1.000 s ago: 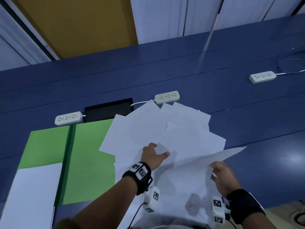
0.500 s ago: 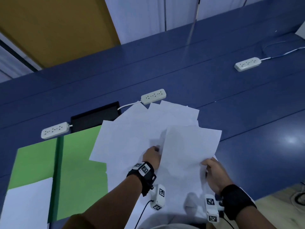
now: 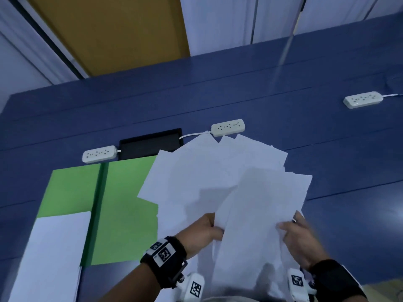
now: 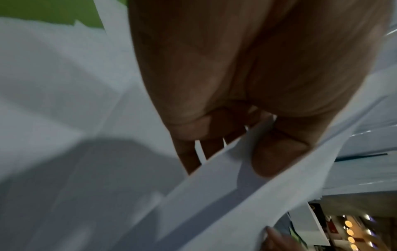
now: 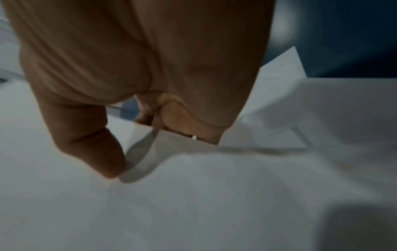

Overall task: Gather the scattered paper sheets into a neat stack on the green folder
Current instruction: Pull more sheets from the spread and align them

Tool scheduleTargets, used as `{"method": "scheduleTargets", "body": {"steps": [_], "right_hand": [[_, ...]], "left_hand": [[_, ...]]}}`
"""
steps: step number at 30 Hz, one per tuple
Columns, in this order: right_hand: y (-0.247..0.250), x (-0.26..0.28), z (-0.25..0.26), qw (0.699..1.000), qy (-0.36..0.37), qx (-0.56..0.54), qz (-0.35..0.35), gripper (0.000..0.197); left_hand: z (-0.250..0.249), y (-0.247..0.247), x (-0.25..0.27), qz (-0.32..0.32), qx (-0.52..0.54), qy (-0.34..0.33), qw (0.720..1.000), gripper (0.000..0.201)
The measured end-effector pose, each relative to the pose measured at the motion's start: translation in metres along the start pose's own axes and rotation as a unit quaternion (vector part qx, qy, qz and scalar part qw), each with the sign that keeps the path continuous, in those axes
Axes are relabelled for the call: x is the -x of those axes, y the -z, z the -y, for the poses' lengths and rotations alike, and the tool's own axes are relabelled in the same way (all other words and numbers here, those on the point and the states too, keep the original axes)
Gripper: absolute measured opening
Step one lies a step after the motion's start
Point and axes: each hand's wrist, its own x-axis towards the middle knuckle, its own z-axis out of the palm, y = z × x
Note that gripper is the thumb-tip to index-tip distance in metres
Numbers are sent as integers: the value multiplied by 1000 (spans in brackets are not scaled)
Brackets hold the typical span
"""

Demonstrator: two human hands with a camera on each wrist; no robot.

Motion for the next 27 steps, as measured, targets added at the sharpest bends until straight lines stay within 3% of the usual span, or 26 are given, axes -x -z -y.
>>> {"method": "scheduleTargets", "body": {"steps": [4,8,10,12,14,15,16,17,18,20,24,27], "right_hand": [[-27,10,11,995,-20,27,89,52],[-41,8,13,994,-40,56,86,21],[-38,2,10,995,-49,64,55,16],[-24,-10,-1,990,-59,123,-20,45],[-18,-17,-9,977,-63,196,-52,73],[-17,-18,-11,972,-46,223,-53,87],[-15,-20,-14,975,-43,212,-50,86],[-18,-20,-14,980,-47,183,-64,65],[-19,-21,-15,982,-61,169,-58,44],[-20,-23,-18,974,-71,204,-69,25],[-19,-23,-23,972,-70,218,-51,32],[-24,-21,-18,975,-66,204,-54,36]], "left_hand": [[1,18,19,36,-49,19,998,53],[-19,40,29,129,-162,59,977,28],[-17,66,23,121,-272,93,950,40],[-2,94,12,64,-334,123,932,65],[16,115,0,-86,-385,146,907,78],[22,121,-4,-168,-412,162,881,84],[28,124,-9,-234,-433,182,851,92],[34,126,-13,-272,-447,205,827,100],[38,125,-17,-287,-456,228,811,106],[46,119,-26,-295,-465,258,794,113],[53,114,-36,-323,-457,275,782,117],[58,117,-32,-337,-485,247,769,109]]}}
